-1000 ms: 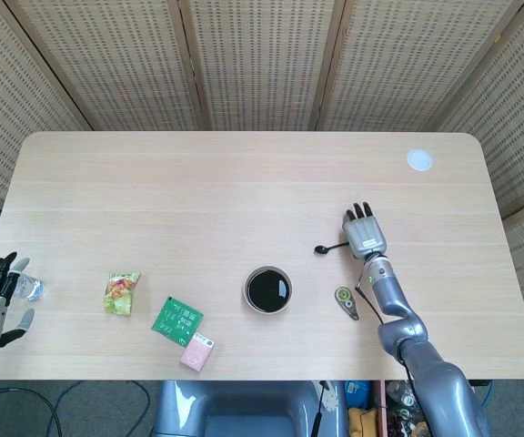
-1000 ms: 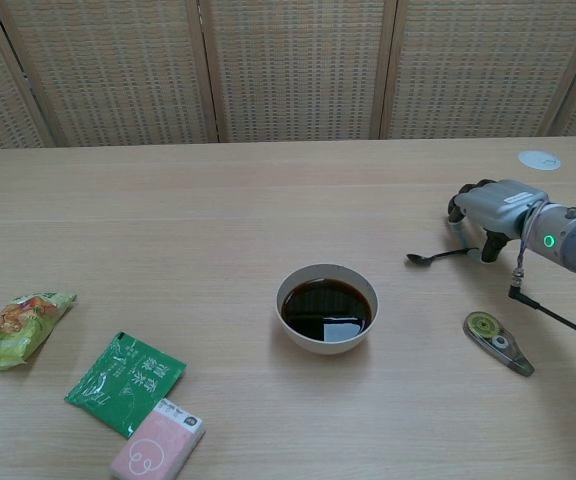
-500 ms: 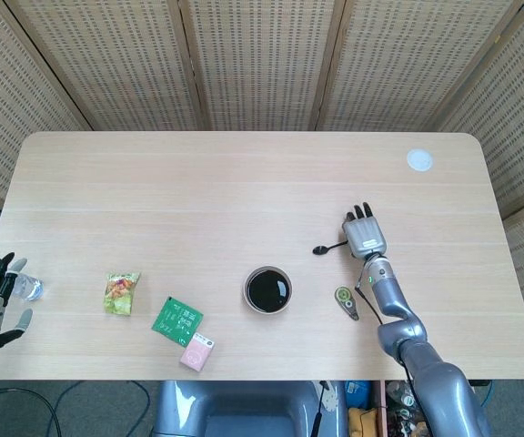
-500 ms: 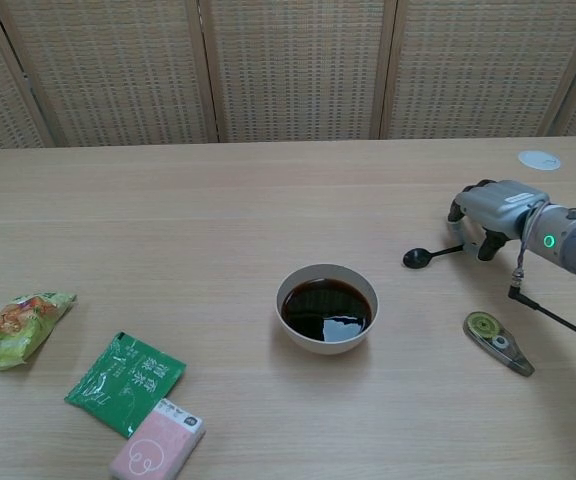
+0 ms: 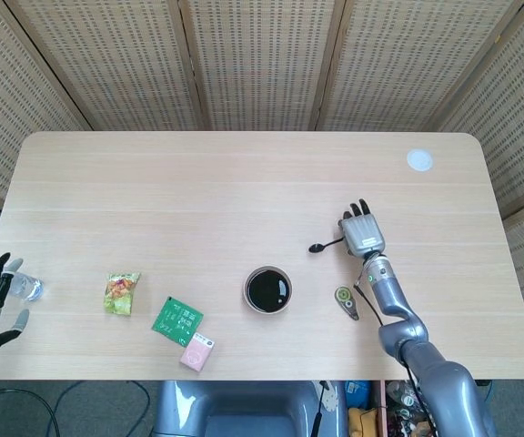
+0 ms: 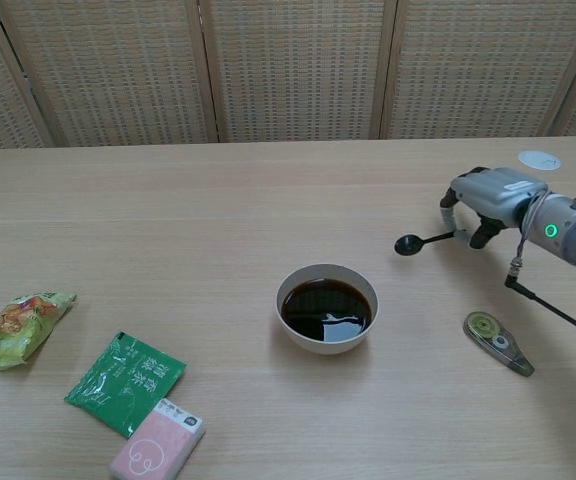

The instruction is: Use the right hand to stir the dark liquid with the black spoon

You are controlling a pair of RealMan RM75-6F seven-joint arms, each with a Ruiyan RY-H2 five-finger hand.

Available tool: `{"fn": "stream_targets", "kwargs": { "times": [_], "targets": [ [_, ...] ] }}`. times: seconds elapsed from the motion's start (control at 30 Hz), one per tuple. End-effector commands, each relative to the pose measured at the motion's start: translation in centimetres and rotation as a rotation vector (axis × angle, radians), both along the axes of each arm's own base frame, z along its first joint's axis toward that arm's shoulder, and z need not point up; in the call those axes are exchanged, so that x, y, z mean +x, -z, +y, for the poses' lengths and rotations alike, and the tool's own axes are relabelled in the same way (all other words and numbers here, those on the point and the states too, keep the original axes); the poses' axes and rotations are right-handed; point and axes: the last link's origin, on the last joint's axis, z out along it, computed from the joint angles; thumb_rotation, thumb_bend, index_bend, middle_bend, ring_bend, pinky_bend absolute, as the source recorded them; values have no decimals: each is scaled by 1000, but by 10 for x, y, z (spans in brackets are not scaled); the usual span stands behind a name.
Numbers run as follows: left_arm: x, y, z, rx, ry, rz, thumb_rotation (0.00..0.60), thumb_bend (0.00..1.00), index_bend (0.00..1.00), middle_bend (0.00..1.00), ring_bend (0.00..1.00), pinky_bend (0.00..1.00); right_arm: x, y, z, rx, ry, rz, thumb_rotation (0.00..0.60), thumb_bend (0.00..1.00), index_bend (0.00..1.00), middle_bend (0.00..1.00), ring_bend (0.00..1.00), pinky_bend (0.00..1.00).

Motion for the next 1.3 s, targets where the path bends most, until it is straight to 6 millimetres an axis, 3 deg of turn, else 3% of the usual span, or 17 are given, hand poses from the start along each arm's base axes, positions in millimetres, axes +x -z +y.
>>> {"fn": "stream_targets", "kwargs": {
  "times": [0.03, 0.3, 0.6, 0.9, 1.3],
  "targets": [
    [0, 0, 0, 2, 1, -2, 600, 386, 0, 0, 0, 0, 10, -13, -3, -41, -50, -54, 600, 684, 770, 397, 149, 0],
    [1, 1, -1, 1, 5, -8, 600, 385, 0, 0, 0, 0, 33, -36, -3, -104, -161, -117, 600, 684, 770, 396, 149, 0],
    [1, 0, -1, 3, 8, -9, 600, 385, 0, 0, 0, 0, 60, -56, 16, -154, -293, -150, 600, 684, 770, 392, 149, 0],
    [1, 0, -2, 4, 12, -11, 600, 384, 0, 0, 0, 0, 76, -66, 37, -223, -425, -127, 600, 684, 770, 393, 149, 0],
    [-1, 0, -4, 0, 9, -12, 600, 385, 0, 0, 0, 0, 79, -64, 49, -326, -577, -71, 600, 684, 770, 399, 152, 0]
  ]
}}
